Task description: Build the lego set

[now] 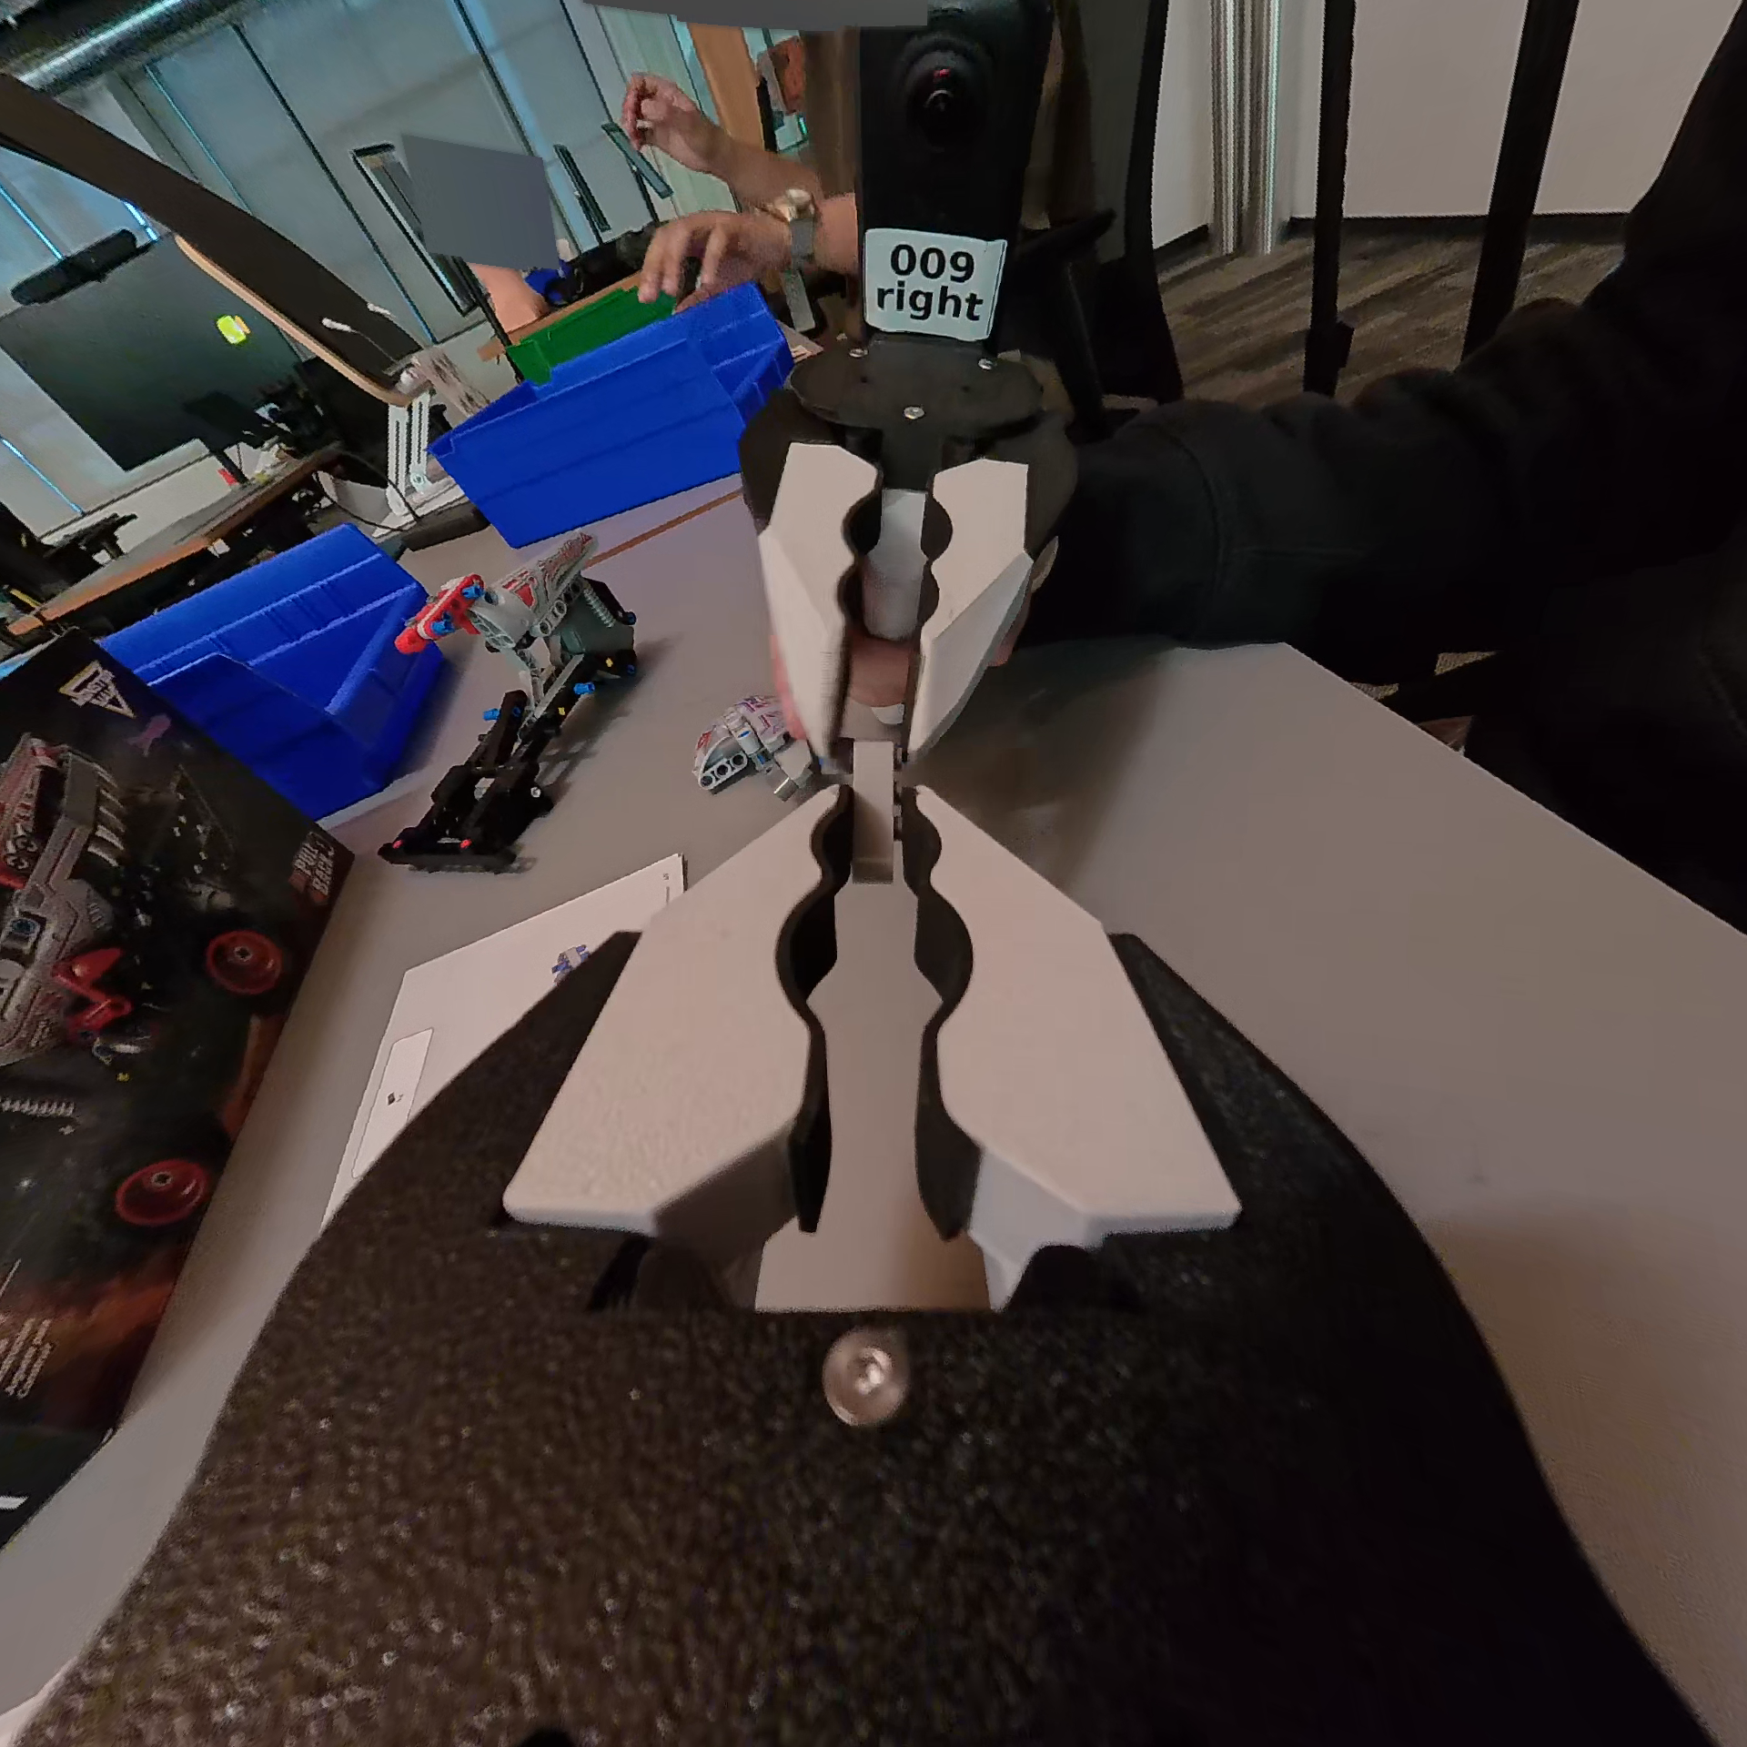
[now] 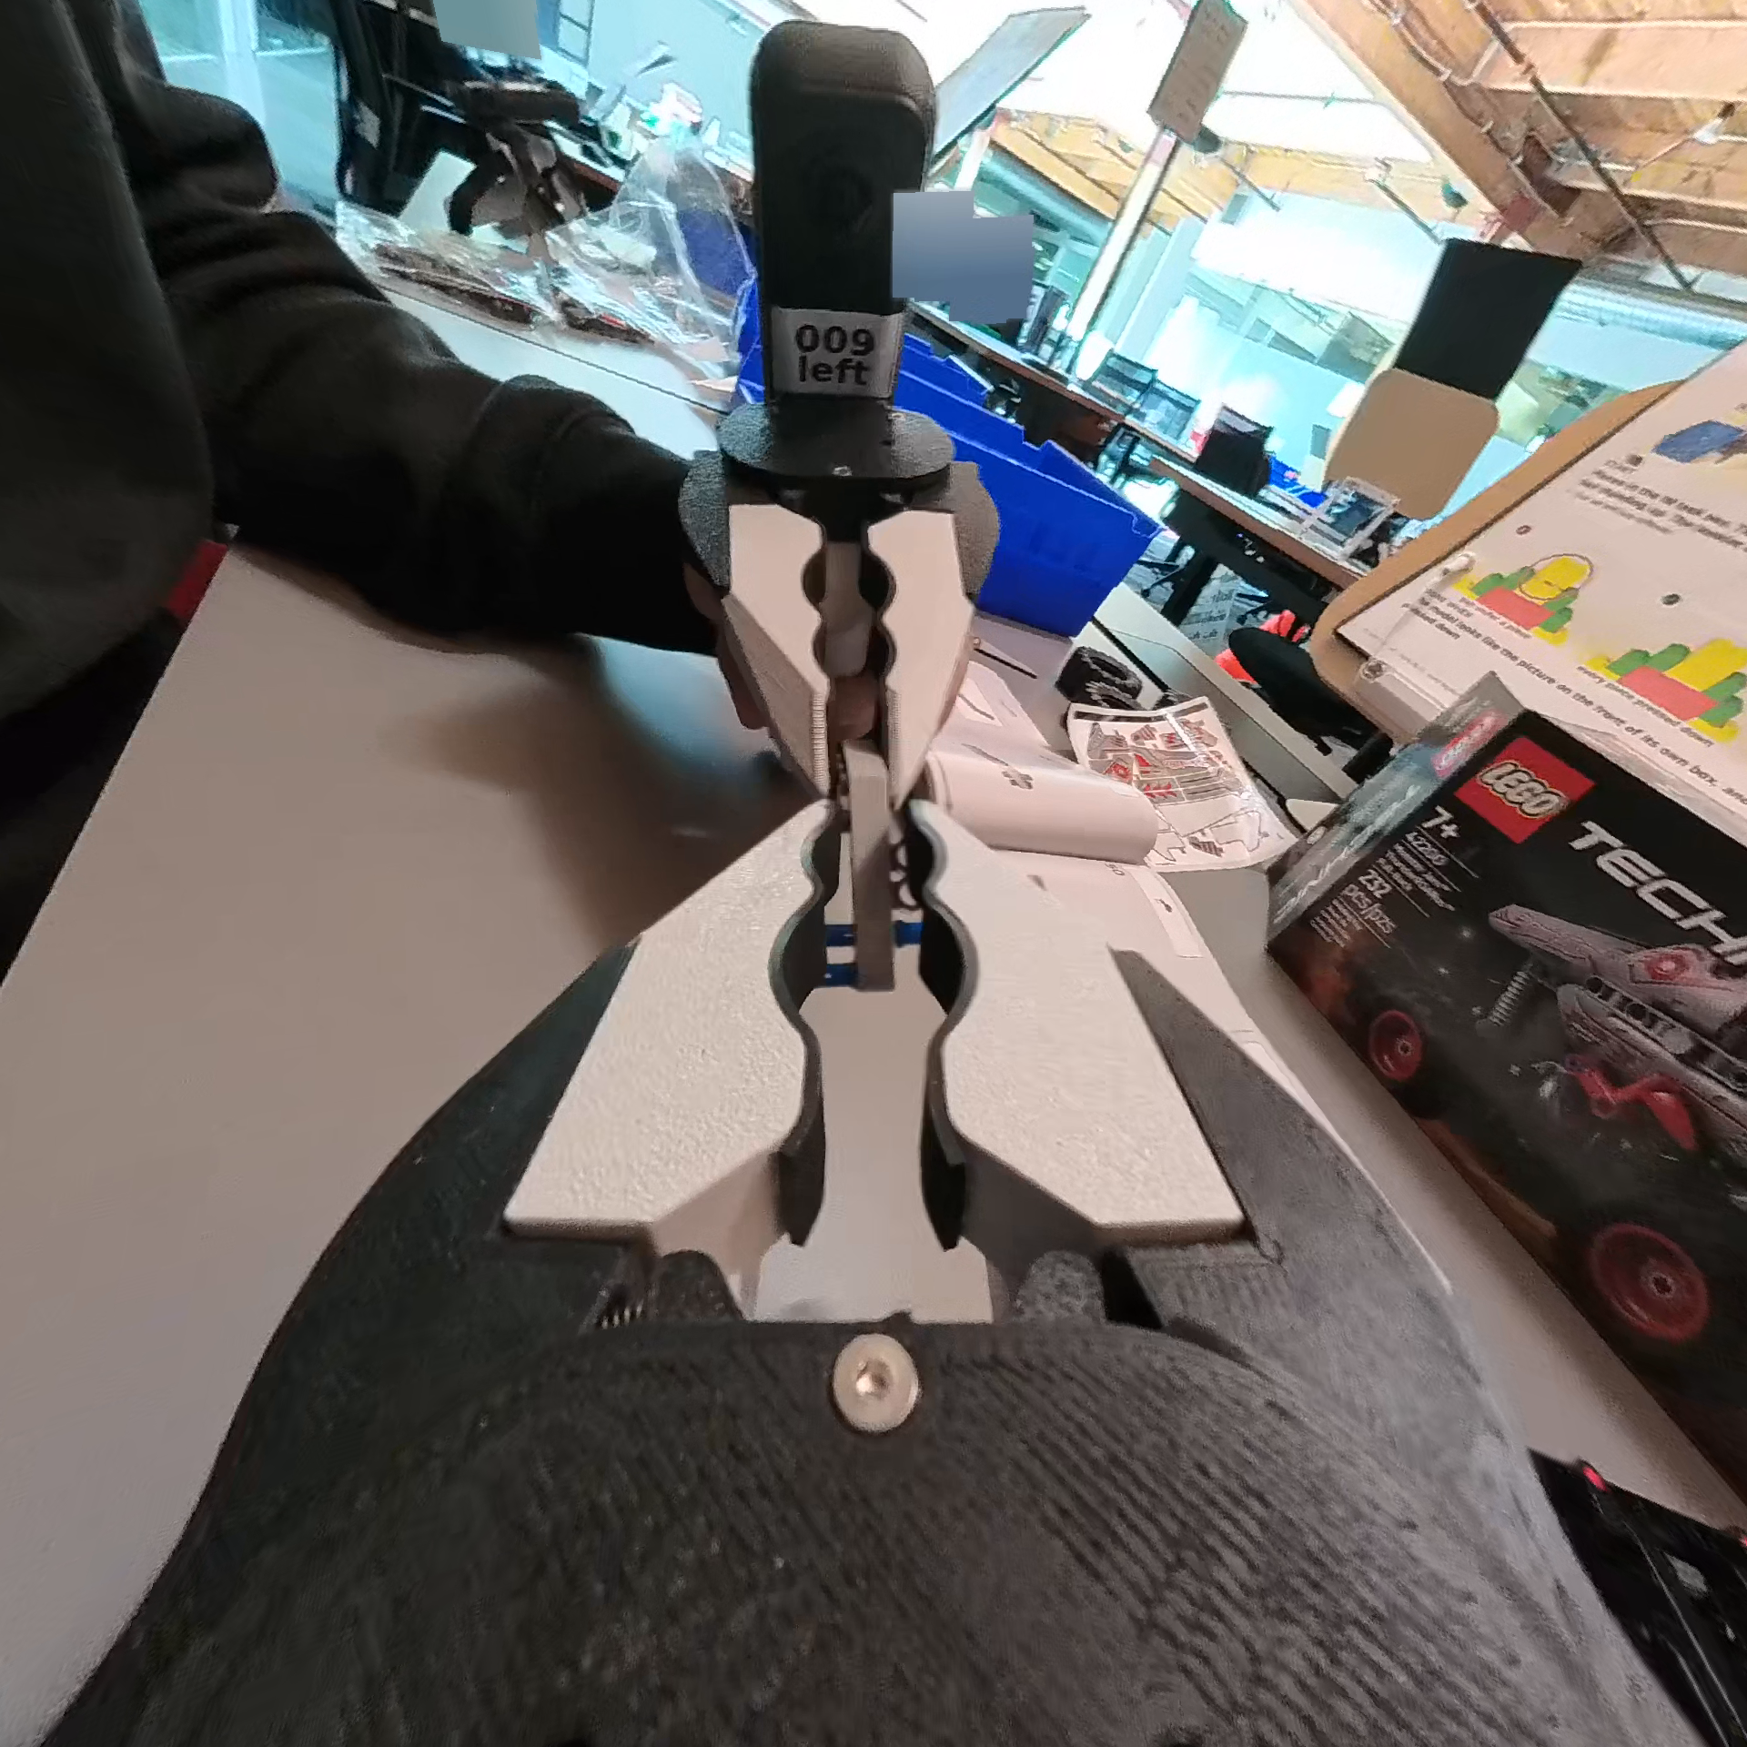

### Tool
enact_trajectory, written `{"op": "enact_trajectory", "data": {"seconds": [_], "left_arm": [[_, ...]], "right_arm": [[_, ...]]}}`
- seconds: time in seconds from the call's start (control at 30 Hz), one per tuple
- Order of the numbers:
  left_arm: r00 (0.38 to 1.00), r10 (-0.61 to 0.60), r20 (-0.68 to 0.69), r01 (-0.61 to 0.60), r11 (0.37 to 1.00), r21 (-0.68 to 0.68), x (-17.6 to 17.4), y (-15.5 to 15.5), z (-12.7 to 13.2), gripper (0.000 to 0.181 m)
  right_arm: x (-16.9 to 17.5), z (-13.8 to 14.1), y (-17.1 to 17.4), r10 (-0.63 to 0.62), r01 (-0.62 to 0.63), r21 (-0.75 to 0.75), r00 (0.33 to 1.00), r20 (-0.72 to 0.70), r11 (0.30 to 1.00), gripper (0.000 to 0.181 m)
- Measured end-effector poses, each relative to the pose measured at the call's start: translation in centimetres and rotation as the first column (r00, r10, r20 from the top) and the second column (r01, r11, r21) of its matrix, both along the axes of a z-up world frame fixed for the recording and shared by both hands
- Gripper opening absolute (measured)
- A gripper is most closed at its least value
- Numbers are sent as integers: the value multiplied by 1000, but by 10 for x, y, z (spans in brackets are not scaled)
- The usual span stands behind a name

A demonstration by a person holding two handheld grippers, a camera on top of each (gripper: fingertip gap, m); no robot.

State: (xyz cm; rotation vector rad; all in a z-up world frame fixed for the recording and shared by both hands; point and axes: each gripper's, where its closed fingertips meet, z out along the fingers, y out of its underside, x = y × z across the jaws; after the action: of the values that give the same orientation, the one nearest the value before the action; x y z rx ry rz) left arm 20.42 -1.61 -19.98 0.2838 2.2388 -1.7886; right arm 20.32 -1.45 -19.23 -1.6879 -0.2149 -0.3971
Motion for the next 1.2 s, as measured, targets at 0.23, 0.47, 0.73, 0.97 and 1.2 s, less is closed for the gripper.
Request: {"op": "enact_trajectory", "data": {"seconds": [0.23,0.47,0.73,0.97,1.2], "left_arm": [[1000,9,14,-9,1000,11,2,1,-1,7],[994,28,106,-36,997,66,2,-1,-4,7],[989,31,144,-44,996,82,3,0,-5,7],[992,3,130,-15,996,84,-1,1,-6,7],[993,-7,121,-5,996,92,-2,1,-9,7]], "right_arm": [[0,-2,1,-5,5,-11,1000,3,1000,8],[2,-2,1,-20,20,-10,1000,16,1000,19],[1,-4,3,-16,17,-27,1000,19,999,17],[-2,-10,5,-4,7,-62,999,40,998,8],[-3,-13,6,-5,10,-83,998,56,997,8]]}}
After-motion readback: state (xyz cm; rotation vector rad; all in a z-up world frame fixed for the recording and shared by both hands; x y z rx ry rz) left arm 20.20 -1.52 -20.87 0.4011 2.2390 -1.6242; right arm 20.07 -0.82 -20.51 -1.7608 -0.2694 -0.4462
